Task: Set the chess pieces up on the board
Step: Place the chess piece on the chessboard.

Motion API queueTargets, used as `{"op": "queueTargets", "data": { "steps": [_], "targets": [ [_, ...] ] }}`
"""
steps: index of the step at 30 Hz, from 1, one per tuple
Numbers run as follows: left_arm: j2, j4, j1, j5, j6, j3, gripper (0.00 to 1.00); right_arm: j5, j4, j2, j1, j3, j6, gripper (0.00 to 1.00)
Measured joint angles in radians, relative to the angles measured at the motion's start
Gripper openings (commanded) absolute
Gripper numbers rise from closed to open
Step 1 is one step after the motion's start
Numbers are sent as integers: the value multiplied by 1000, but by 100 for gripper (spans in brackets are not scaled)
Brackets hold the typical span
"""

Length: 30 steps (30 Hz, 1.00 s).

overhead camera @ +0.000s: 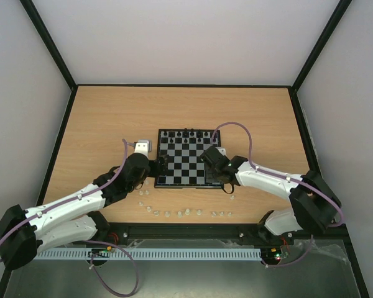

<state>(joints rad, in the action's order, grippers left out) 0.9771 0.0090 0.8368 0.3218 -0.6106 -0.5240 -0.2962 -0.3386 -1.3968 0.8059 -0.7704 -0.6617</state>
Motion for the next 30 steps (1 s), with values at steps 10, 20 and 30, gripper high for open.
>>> {"op": "queueTargets", "data": {
  "steps": [10,20,30],
  "targets": [
    [-12,0,0,-3,-2,2,99,-4,-28,27,26,48,-34,6],
    [-12,0,0,-8,-3,2,99,-4,-35,33,28,51,-39,10],
    [-13,0,0,-8,-3,2,99,-4,-39,33,28,51,-42,21]
  ]
}}
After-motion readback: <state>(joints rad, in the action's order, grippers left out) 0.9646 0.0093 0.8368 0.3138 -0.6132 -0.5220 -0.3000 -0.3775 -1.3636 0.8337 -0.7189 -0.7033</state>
